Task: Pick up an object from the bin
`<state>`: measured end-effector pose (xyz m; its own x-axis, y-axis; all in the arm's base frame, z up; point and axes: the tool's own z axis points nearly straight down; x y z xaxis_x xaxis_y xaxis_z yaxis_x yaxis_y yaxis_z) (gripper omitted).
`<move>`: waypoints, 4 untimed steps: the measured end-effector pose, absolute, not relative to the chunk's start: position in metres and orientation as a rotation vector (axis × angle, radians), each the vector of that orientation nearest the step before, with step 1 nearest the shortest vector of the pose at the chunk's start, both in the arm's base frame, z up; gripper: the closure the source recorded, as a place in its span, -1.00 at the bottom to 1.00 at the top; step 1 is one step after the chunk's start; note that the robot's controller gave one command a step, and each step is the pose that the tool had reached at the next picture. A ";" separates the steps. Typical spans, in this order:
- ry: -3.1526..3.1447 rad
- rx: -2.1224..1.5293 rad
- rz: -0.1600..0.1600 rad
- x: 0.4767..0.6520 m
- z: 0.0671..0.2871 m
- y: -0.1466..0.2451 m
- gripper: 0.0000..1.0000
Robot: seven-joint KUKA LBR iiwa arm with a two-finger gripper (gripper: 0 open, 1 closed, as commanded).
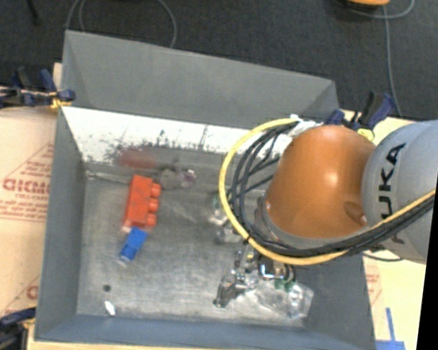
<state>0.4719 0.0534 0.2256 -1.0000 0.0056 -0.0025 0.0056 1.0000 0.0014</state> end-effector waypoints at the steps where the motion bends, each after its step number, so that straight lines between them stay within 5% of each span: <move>1: 3.145 -0.050 -0.004 0.513 0.114 -0.018 -1.00; 2: 3.138 -0.123 0.007 0.528 0.091 -0.052 -1.00; 3: 3.131 -0.117 0.002 0.530 0.093 -0.055 1.00; 4: 3.127 -0.115 0.001 0.531 0.092 -0.055 -1.00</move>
Offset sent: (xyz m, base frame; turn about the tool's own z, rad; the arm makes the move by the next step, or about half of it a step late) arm 0.0411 -0.0672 -0.1081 -0.0429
